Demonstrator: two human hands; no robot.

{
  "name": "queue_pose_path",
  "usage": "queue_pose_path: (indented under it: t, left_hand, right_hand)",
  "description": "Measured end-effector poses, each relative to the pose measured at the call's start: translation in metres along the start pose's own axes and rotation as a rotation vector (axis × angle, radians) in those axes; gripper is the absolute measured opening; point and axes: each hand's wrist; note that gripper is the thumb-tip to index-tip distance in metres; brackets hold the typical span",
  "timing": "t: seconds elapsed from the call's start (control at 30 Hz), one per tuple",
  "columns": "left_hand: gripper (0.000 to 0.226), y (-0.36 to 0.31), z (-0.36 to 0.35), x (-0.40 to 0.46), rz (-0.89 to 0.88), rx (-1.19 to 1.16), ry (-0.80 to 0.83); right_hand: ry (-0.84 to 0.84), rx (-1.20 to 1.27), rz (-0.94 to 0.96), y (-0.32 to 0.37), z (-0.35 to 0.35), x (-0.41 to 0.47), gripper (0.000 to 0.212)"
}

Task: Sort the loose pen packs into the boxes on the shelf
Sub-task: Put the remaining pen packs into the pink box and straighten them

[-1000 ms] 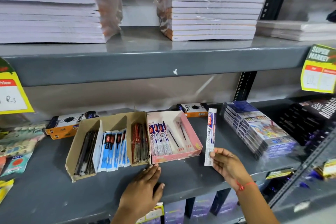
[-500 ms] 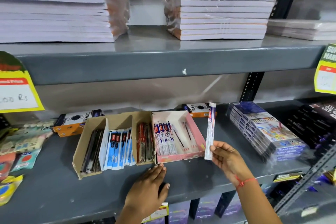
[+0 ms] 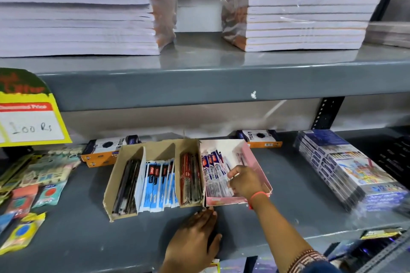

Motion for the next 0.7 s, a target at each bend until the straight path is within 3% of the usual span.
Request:
queue_pose_path:
  t: [0.13, 0.27, 0.33, 0.7]
  left_hand:
    - [0.053, 0.0024, -0.0049, -0.0005, 0.005, 0.060, -0.059]
    - [0.053, 0.0017, -0.0042, 0.0000, 0.004, 0.067, -0.084]
    - [0.053, 0.0011, -0.0041, 0.0002, -0.004, 0.077, -0.088]
    - [0.053, -0.0014, -0.0017, -0.0008, -0.012, 0.080, -0.101]
  right_hand:
    - [-0.010, -0.206, 0.047, 0.0035, -0.0029, 0.0002, 0.018]
    - [-0.089, -0.491, 0.067, 0.0051, 0.0051, -0.0013, 0.030]
    - [-0.046, -0.590, 0.041, 0.0033, 0.0043, -0.0017, 0.031]
    - [-0.048, -0.751, 0.004, 0.0005, 0.0053, -0.0022, 0.033]
Point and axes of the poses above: each hand's wrist, its own x-axis towards the middle knuckle, its own z-axis out of the back of the hand, y = z × x, and after that the axes turned 2 degrees about y, right-handed
